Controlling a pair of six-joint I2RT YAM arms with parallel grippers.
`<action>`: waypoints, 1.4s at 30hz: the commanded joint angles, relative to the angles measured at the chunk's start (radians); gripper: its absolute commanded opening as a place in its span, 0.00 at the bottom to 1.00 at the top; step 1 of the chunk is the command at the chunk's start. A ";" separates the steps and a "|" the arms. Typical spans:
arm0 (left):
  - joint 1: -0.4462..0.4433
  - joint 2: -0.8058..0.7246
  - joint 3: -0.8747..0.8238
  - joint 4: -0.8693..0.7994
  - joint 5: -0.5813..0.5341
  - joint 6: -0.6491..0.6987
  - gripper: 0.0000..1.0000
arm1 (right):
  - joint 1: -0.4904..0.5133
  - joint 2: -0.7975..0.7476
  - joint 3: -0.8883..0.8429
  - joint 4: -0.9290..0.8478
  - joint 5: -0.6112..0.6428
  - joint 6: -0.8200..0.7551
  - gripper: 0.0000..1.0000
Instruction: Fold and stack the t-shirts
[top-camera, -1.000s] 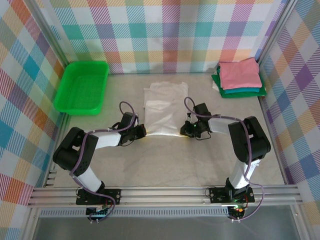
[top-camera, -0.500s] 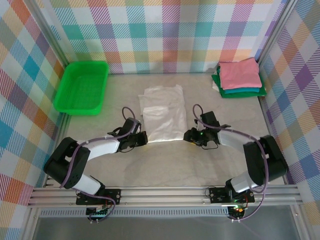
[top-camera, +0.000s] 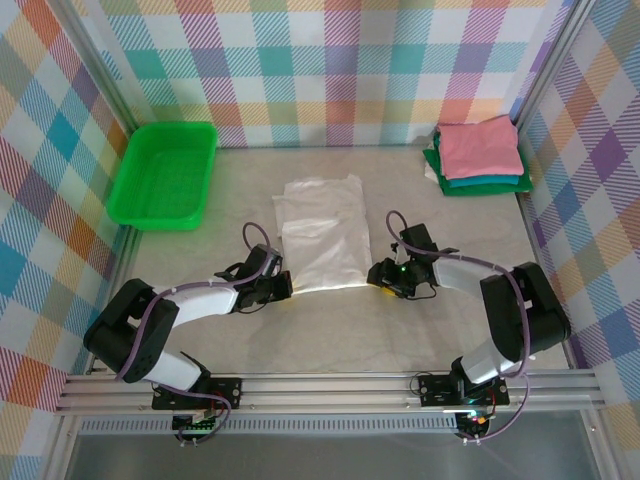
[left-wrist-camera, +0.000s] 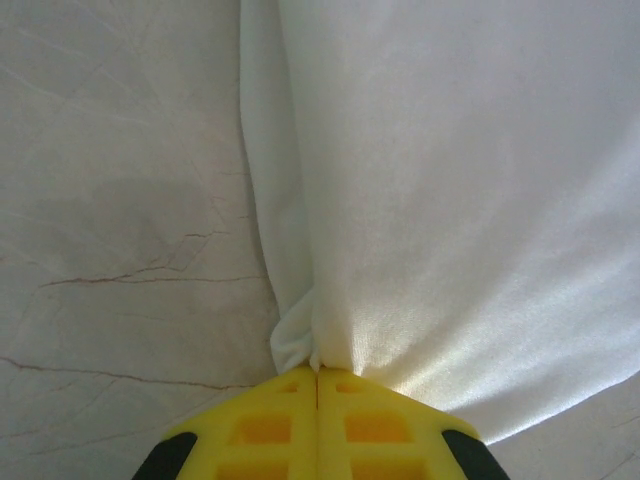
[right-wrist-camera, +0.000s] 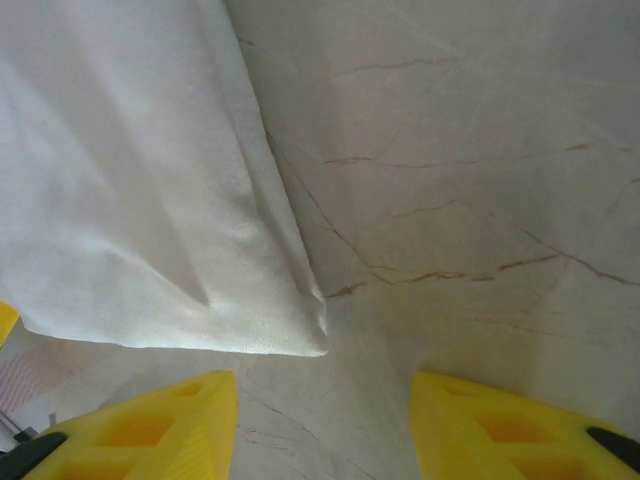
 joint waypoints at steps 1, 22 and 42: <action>-0.001 0.019 -0.013 -0.018 -0.031 -0.013 0.00 | 0.036 0.065 0.026 0.118 -0.077 -0.003 0.47; -0.001 -0.002 -0.007 -0.035 -0.042 -0.013 0.00 | 0.054 0.087 0.093 0.102 -0.030 0.034 0.42; -0.001 -0.140 -0.024 -0.119 -0.015 -0.028 0.00 | 0.074 -0.050 0.022 0.024 0.021 0.024 0.00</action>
